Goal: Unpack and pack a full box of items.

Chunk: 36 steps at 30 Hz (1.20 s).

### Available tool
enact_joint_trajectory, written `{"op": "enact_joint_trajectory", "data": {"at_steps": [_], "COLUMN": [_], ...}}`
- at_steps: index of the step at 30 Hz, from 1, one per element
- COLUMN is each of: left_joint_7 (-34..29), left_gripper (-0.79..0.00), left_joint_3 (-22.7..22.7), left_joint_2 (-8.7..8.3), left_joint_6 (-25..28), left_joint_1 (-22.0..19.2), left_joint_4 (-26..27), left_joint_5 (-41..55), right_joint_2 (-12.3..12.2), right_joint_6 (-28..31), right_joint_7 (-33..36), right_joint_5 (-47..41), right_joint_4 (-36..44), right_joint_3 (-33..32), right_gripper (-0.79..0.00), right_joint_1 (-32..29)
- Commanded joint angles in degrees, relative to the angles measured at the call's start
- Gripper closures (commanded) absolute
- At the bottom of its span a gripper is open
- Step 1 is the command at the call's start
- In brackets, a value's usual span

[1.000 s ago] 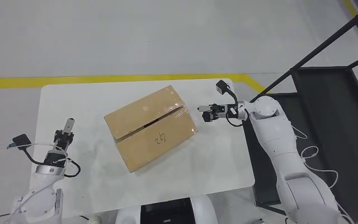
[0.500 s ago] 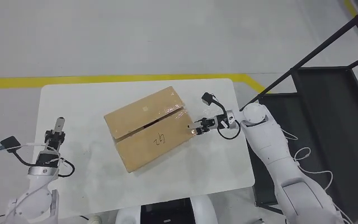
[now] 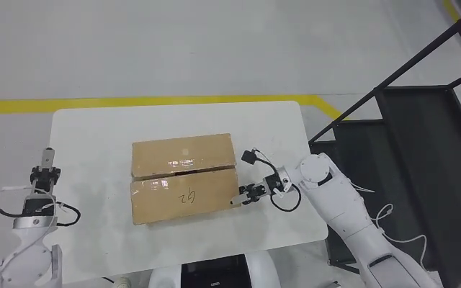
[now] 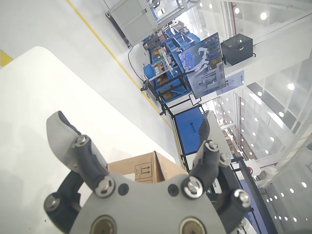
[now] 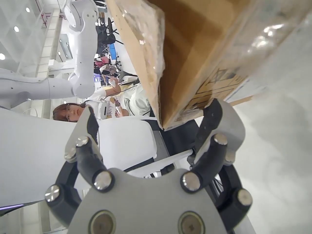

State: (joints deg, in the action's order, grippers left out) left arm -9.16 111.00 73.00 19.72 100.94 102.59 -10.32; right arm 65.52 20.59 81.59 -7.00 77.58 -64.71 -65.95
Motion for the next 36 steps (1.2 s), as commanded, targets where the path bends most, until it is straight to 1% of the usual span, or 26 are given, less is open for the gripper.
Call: {"op": "enact_joint_trajectory", "data": {"at_steps": [1,4,6,10,14,19,22,27,36], "left_joint_7": [0.2,1.4,2.5,4.8,5.3,4.9,4.4,4.2,4.4], "left_gripper": [-0.785,-0.785,-0.785,-0.785,-0.785,-0.785,-0.785,-0.785,-0.785], "left_joint_3": [0.0,0.2,0.4,0.3,-0.5,-1.7,-2.4,-3.3,-3.4], "left_joint_2": [0.02,0.08,0.17,0.41,0.60,0.75,0.83,0.92,0.98], "left_joint_6": [0.1,0.8,1.7,3.7,5.0,5.5,5.8,5.9,5.7], "left_joint_1": [0.1,0.0,-0.2,-0.5,-0.7,-0.5,-0.2,-0.2,-0.3], "left_joint_4": [-0.1,-0.1,0.1,0.4,0.4,0.3,0.3,-0.2,-0.1], "left_joint_5": [0.1,0.9,2.2,5.3,7.4,7.5,7.5,6.9,6.1], "right_joint_2": [-0.2,-1.0,-1.6,-2.8,-3.3,-2.8,-2.5,-1.7,-0.6], "right_joint_6": [-0.3,-1.0,-2.2,-3.7,-4.6,-8.5,-9.3,-10.8,-12.5], "right_joint_7": [-1.0,-3.7,-4.8,-5.2,-6.3,-9.5,-10.1,-12.9,-10.1], "right_joint_5": [0.3,2.3,2.2,0.3,-3.6,-6.3,-8.4,-8.5,-12.4], "right_joint_4": [-0.4,-0.4,0.5,4.0,7.3,6.5,4.7,1.1,-4.2], "right_joint_3": [-0.4,-3.2,-5.9,-10.8,-12.9,-10.6,-9.1,-5.5,-0.7], "right_gripper": [-0.785,-0.785,-0.785,-0.785,-0.785,-0.785,-0.785,-0.785,-0.785], "right_joint_1": [0.3,0.2,-0.4,-2.7,-4.7,-2.4,-0.1,4.1,9.1]}}
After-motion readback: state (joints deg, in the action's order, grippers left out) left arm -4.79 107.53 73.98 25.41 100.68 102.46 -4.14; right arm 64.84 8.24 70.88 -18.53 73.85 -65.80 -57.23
